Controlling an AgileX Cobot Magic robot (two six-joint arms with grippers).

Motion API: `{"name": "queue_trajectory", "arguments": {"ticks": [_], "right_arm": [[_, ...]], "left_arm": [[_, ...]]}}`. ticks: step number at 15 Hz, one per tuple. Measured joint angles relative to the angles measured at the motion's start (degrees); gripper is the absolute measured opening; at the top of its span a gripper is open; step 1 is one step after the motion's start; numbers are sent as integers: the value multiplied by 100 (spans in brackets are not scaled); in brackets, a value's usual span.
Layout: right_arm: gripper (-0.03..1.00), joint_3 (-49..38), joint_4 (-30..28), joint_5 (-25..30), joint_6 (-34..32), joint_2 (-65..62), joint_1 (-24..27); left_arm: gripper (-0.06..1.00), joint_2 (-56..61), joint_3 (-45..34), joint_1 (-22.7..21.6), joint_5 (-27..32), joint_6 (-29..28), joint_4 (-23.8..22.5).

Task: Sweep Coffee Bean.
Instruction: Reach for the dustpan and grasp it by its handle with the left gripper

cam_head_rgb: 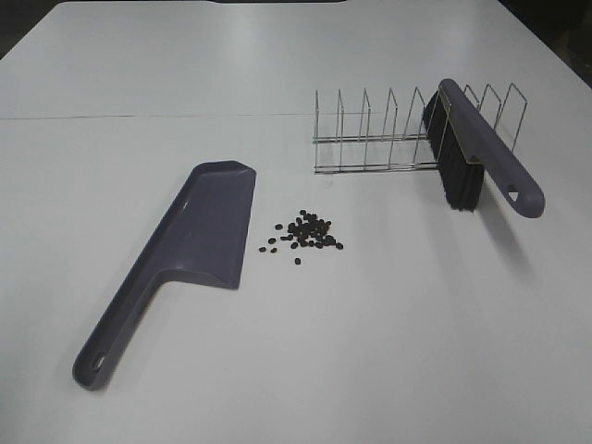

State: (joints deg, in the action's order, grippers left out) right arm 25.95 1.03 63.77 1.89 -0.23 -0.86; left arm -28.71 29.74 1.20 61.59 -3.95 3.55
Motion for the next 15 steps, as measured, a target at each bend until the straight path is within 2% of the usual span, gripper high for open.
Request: {"name": "queue_trajectory", "arguments": {"ticks": [3, 7, 11, 15], "right_arm": [[82, 0, 0, 0, 0, 0, 0], [82, 0, 0, 0, 0, 0, 0], [82, 0, 0, 0, 0, 0, 0], [82, 0, 0, 0, 0, 0, 0]], "left_arm": [[79, -401, 23, 0, 11, -74, 11], [78, -1558, 390, 0, 52, -103, 46], [78, -3002, 693, 0, -292, -11, 539], [78, -4057, 1215, 0, -550, 126, 779]]}}
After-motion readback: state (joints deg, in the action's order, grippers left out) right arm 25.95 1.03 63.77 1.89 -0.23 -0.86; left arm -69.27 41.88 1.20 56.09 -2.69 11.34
